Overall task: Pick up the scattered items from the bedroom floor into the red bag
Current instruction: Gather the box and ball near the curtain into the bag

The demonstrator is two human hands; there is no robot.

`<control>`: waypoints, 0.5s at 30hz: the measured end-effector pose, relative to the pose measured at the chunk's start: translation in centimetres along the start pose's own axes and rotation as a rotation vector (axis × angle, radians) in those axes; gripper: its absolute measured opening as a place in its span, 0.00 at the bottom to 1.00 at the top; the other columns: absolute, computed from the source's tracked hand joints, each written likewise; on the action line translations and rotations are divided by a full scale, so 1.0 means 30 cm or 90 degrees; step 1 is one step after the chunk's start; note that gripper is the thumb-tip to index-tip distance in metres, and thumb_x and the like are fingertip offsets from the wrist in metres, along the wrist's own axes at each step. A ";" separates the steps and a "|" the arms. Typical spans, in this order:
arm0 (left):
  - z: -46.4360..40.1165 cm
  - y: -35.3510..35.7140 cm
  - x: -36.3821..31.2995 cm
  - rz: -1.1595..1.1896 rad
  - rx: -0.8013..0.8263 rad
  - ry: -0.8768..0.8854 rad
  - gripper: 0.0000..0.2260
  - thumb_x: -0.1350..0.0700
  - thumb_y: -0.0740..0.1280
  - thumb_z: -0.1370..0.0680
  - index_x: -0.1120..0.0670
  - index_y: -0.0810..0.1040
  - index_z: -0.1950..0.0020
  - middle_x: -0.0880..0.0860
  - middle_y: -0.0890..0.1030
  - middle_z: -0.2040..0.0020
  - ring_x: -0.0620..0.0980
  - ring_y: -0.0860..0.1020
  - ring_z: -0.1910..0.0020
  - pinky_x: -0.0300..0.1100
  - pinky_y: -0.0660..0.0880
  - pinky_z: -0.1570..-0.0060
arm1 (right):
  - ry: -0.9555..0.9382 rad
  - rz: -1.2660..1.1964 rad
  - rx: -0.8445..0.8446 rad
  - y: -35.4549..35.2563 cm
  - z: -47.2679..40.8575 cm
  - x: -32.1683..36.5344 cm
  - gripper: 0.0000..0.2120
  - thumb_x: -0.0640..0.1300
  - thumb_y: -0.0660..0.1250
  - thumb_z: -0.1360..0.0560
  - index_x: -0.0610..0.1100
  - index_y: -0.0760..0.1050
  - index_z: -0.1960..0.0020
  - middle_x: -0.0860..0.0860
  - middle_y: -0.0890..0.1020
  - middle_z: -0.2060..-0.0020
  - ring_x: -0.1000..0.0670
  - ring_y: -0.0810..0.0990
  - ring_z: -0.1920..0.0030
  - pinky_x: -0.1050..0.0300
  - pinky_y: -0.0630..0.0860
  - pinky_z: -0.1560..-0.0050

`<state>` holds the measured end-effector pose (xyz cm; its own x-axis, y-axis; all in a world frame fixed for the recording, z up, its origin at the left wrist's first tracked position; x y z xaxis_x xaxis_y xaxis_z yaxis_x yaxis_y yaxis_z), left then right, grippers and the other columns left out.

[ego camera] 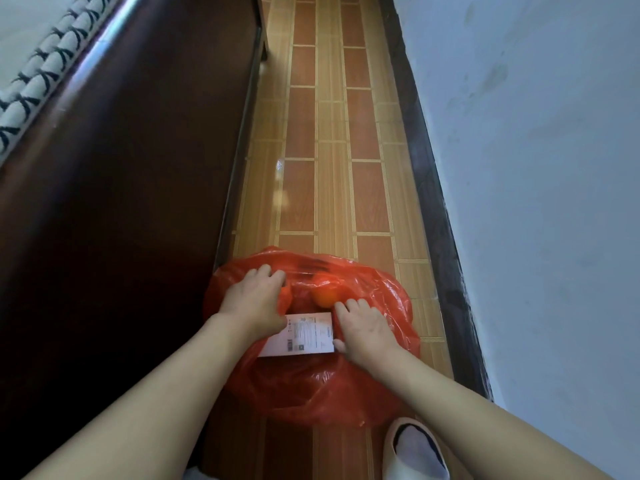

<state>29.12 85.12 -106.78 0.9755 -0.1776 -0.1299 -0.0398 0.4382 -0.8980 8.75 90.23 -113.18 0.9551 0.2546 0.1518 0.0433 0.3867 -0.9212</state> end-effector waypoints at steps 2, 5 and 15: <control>-0.002 0.006 -0.004 0.004 -0.002 0.002 0.14 0.52 0.71 0.30 0.44 0.75 0.46 0.46 0.75 0.48 0.51 0.77 0.46 0.45 0.75 0.56 | -0.003 -0.002 0.008 0.004 0.001 0.004 0.24 0.47 0.70 0.23 0.43 0.68 0.30 0.46 0.77 0.43 0.43 0.75 0.44 0.48 0.74 0.47; -0.004 -0.006 -0.001 0.033 -0.047 -0.001 0.02 0.54 0.66 0.25 0.47 0.77 0.57 0.45 0.79 0.55 0.52 0.81 0.54 0.44 0.73 0.61 | 0.002 -0.026 -0.006 -0.001 -0.003 -0.010 0.20 0.37 0.64 0.24 0.43 0.70 0.33 0.46 0.79 0.46 0.41 0.78 0.46 0.45 0.76 0.51; -0.014 -0.110 -0.015 0.212 -0.224 -0.063 0.06 0.57 0.59 0.17 0.45 0.69 0.50 0.48 0.80 0.63 0.53 0.79 0.65 0.50 0.78 0.65 | 0.110 -0.349 -0.243 -0.181 -0.037 -0.096 0.16 0.48 0.70 0.24 0.50 0.79 0.36 0.52 0.86 0.46 0.49 0.84 0.46 0.51 0.80 0.43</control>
<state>28.74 83.39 -103.94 0.9129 0.0135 -0.4081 -0.4063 0.1294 -0.9046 6.10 86.40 -109.00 0.7977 -0.0459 0.6013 0.6031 0.0722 -0.7944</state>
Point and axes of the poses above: each hand's wrist, its own z-axis away from the middle knuckle, its own y-axis out of the palm, x = y × z, the point moved 3 cm from there along -z, towards the middle knuckle
